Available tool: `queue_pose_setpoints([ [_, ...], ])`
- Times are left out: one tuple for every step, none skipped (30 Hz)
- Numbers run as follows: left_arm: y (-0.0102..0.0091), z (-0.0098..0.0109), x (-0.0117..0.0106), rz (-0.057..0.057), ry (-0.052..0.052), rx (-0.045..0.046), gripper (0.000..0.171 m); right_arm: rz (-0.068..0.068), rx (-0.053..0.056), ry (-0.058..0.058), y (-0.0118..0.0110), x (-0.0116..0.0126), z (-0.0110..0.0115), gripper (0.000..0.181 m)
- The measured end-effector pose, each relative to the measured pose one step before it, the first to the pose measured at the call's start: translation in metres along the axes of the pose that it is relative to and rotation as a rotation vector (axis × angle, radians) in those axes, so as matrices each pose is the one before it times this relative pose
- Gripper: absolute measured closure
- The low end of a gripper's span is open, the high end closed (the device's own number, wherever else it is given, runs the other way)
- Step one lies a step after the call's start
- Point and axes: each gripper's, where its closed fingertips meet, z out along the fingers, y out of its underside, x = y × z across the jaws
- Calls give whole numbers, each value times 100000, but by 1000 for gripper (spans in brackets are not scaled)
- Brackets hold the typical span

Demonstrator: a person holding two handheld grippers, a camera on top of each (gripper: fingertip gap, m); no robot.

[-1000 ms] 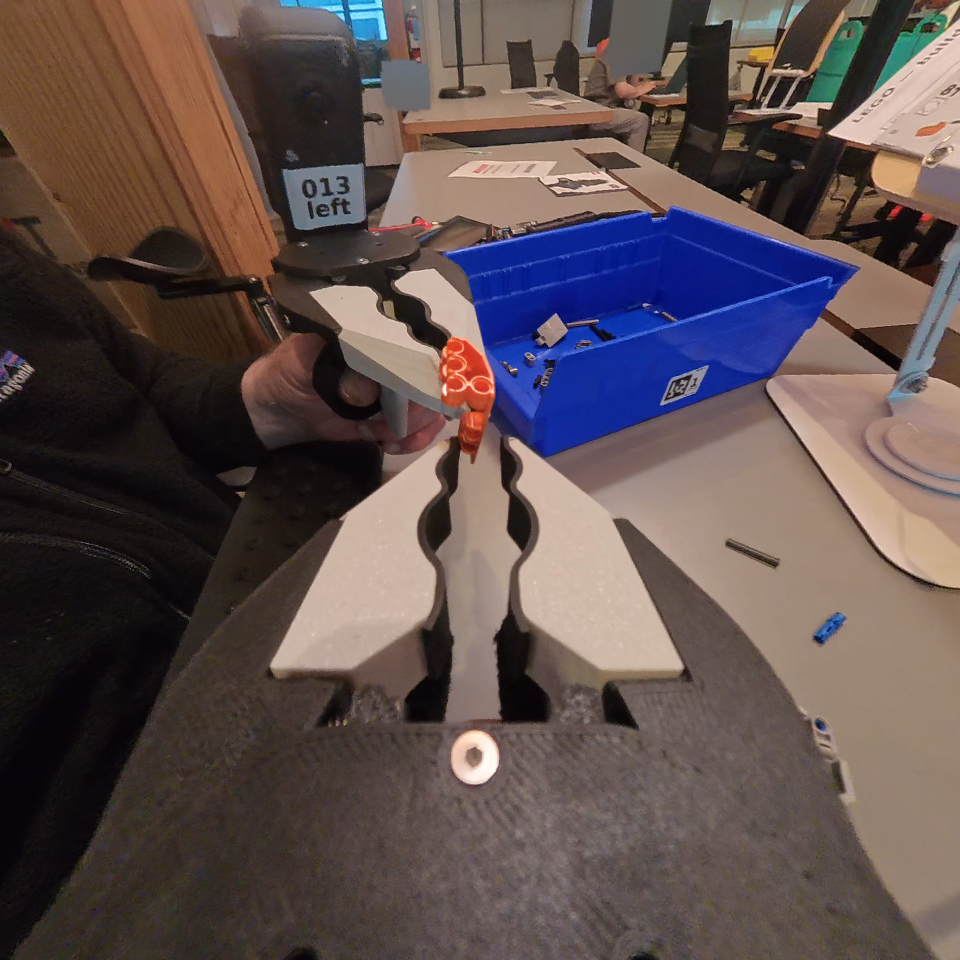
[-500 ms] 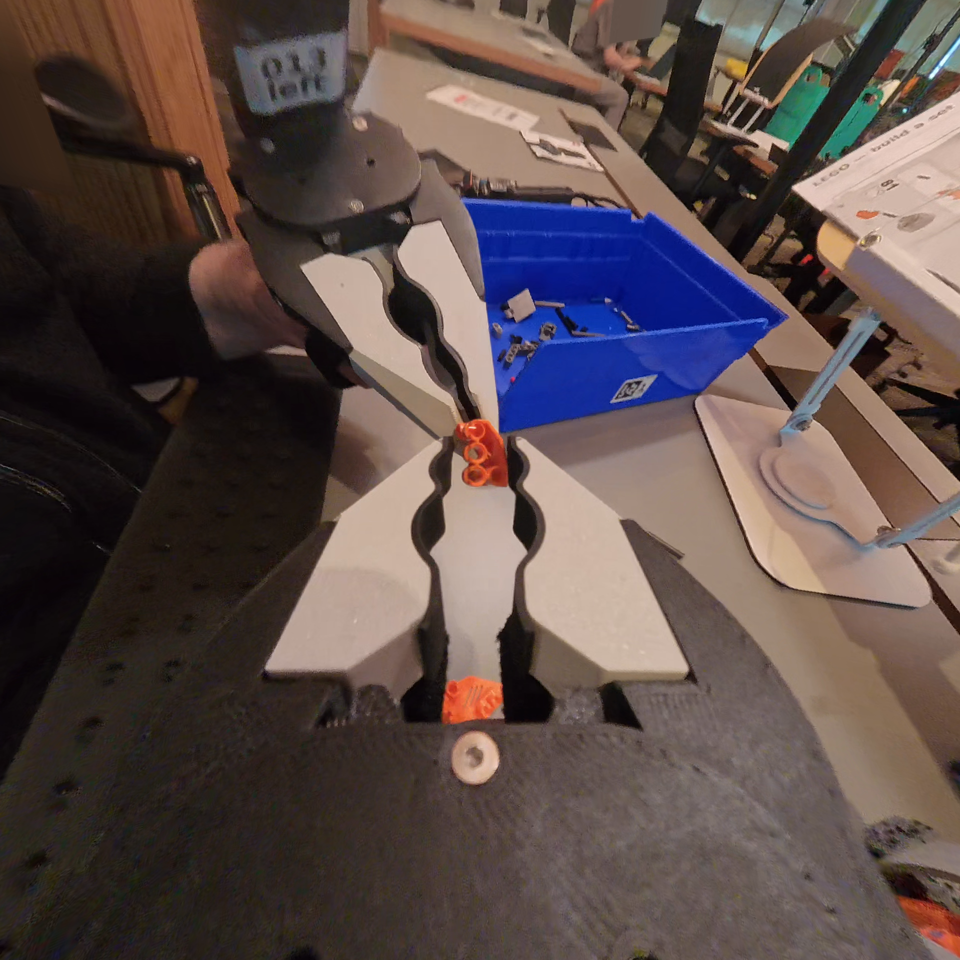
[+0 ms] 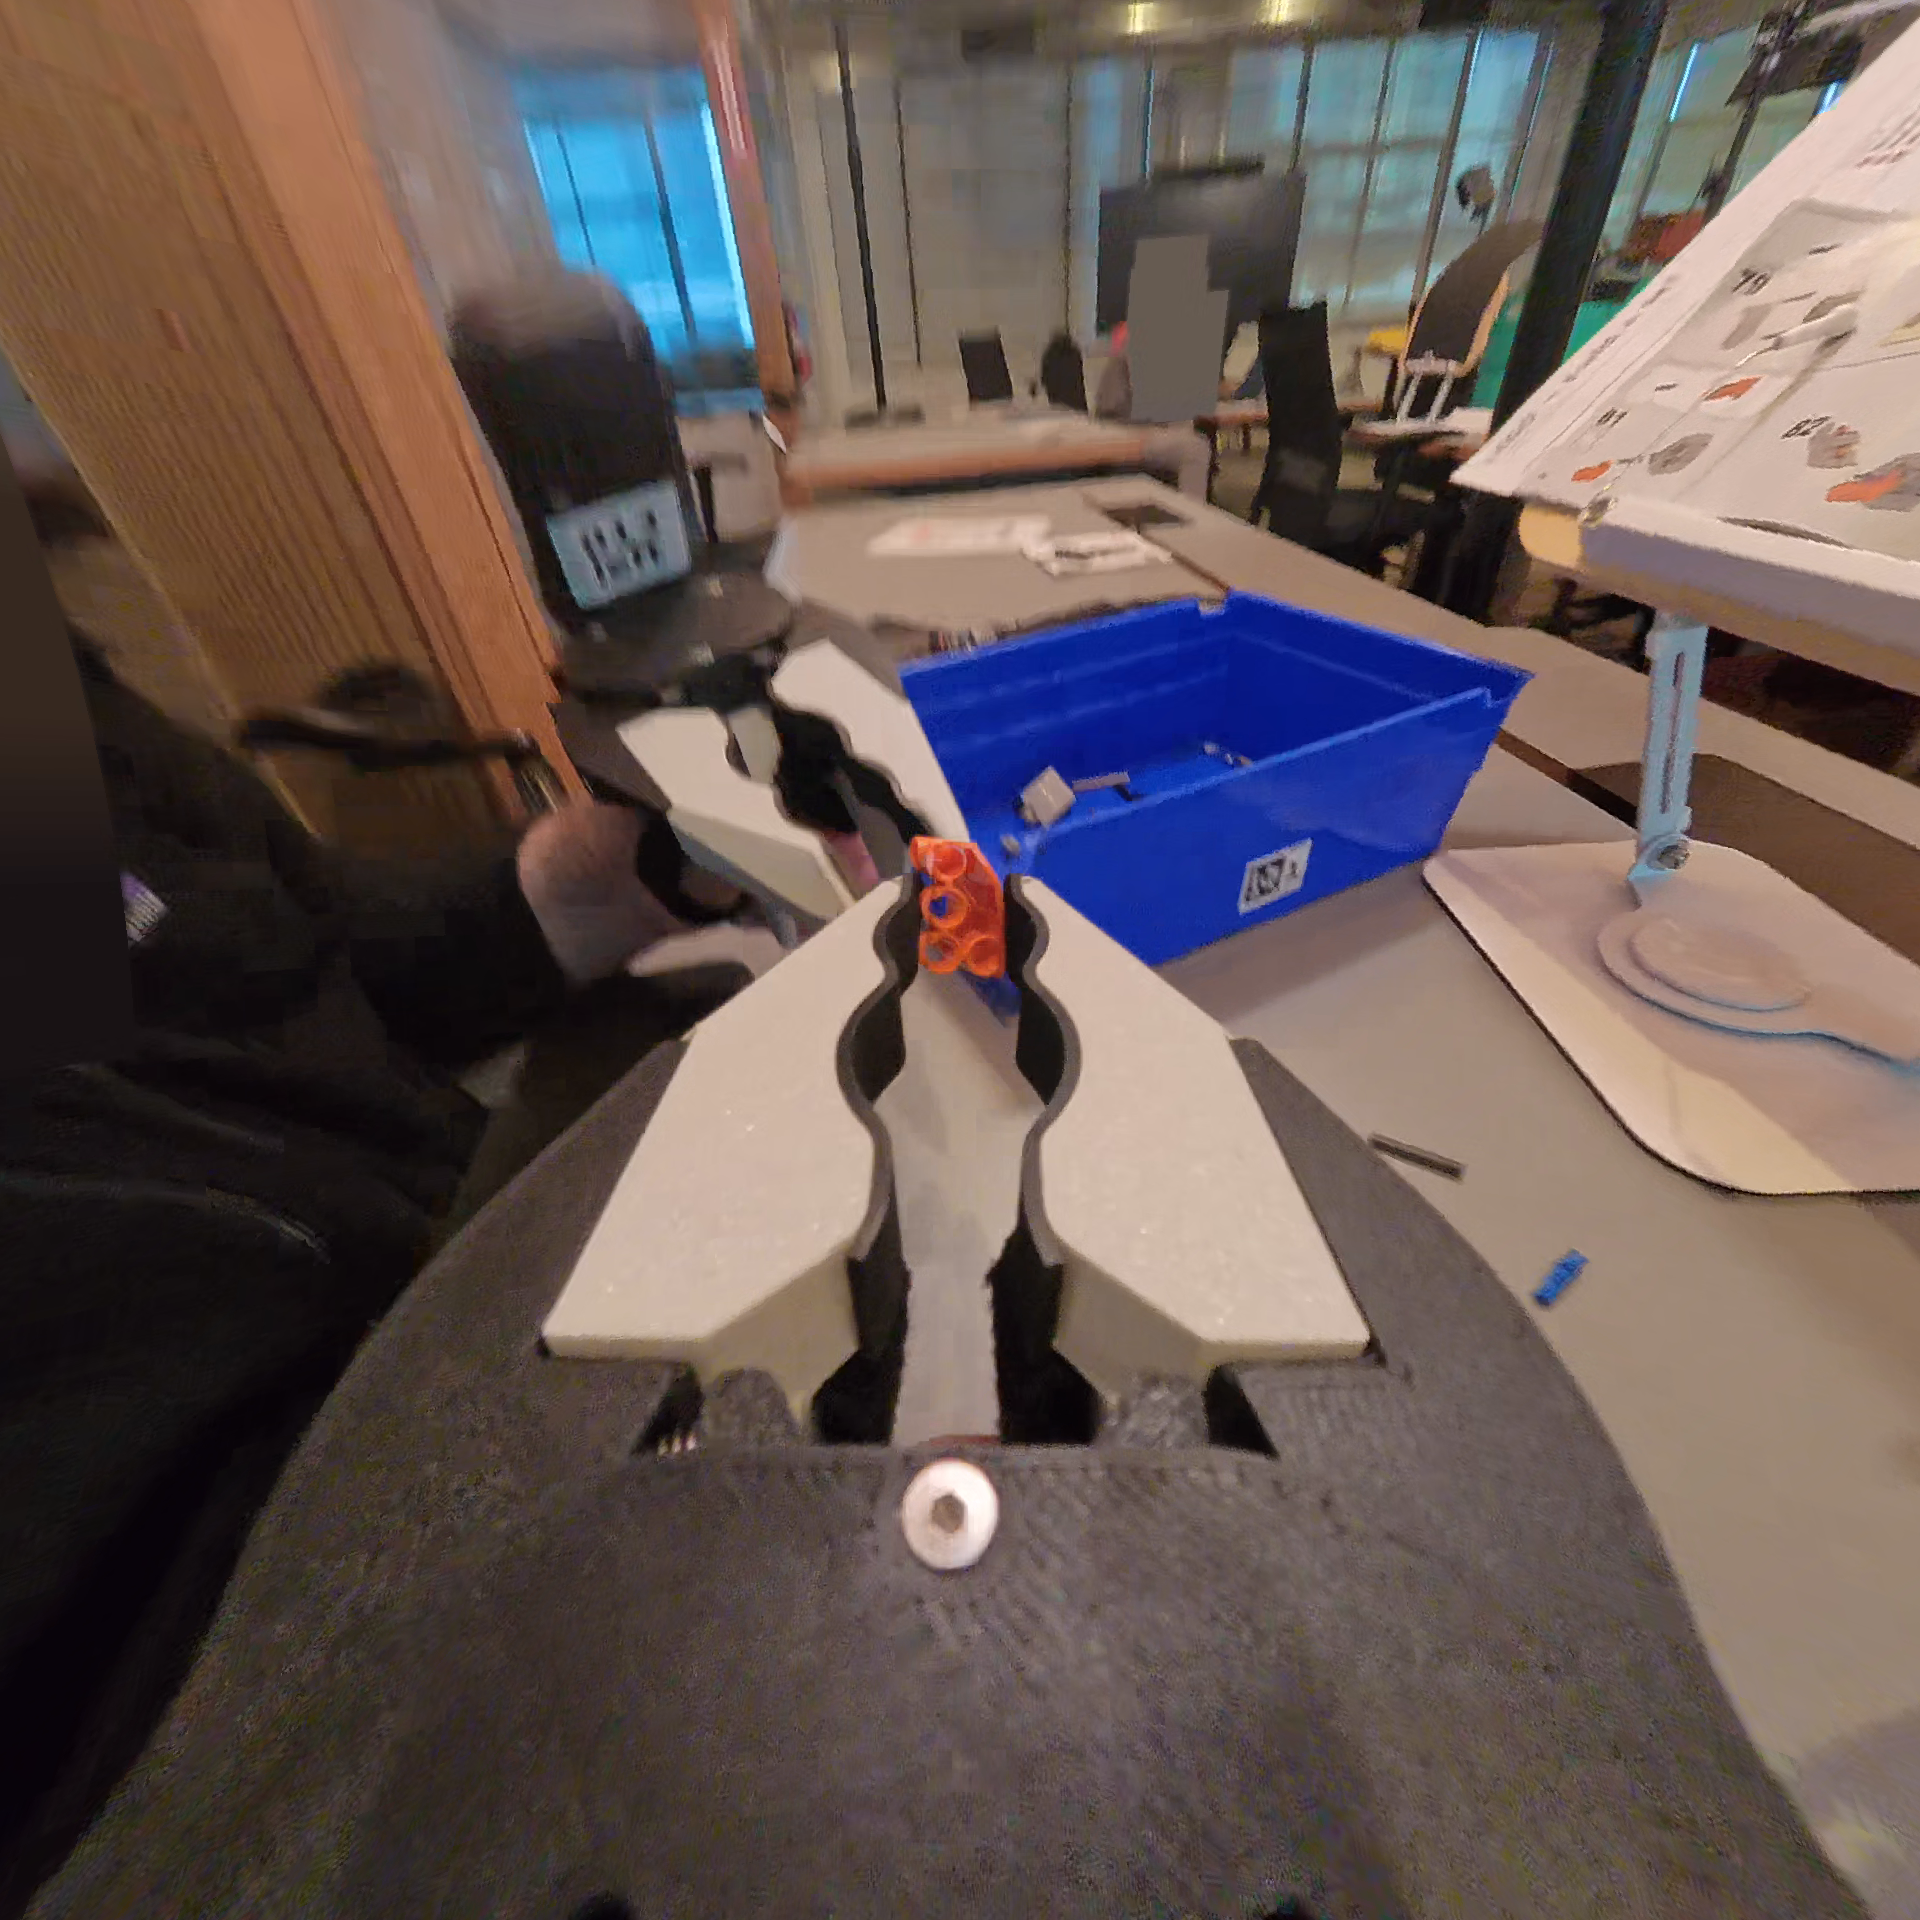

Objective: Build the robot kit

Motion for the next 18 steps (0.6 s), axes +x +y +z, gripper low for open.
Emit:
queue_pose_setpoints([
  [-64,29,46,-2003,1116,1190,151,4663,4613,-1534,-547,162,-261,168],
  [-9,96,89,-1926,1255,914,151,3642,3170,-1221,-346,137,-158,168],
  [15,142,116,-1713,1236,682,151,2374,2105,-897,-187,96,-81,168],
  [51,140,103,-1532,1107,376,151,1334,1651,-551,-133,49,-22,168],
  [12,100,22,-1371,580,398,151,729,1098,-621,-84,-40,25,168],
  [-49,46,-51,-1121,-27,679,151,475,598,-1044,-39,-146,54,168],
  [-78,26,31,-1116,610,749,152,54,800,-858,-80,-177,67,168],
  [-84,26,45,-1434,706,705,152,-238,921,-945,-118,-218,67,168],
  [-53,27,-60,-1428,112,608,153,-170,507,-1210,-79,-259,59,168],
  [-34,45,26,-1137,533,509,154,-289,205,-748,-34,-187,72,168],
  [-31,43,130,-1034,1131,475,156,-330,-43,-488,28,-130,60,168],
  [-79,32,155,-1027,1301,760,159,-131,-251,-422,52,-98,67,168],
  [-107,5,190,-948,1458,992,162,-173,-458,-89,93,-53,64,168],
  [-127,-8,215,-476,1650,1006,166,-189,-521,58,98,-12,55,168],
  [-162,-41,194,-54,1296,1159,171,-12,-452,-141,93,-32,54,168],
  [-183,-64,82,180,419,1103,171,79,-374,-318,77,-49,35,168],
  [-93,-68,-46,403,-399,504,171,235,-32,-352,16,-24,-14,168],
  [-99,-66,-16,415,-176,541,171,145,-155,-289,26,-18,-10,168],
])
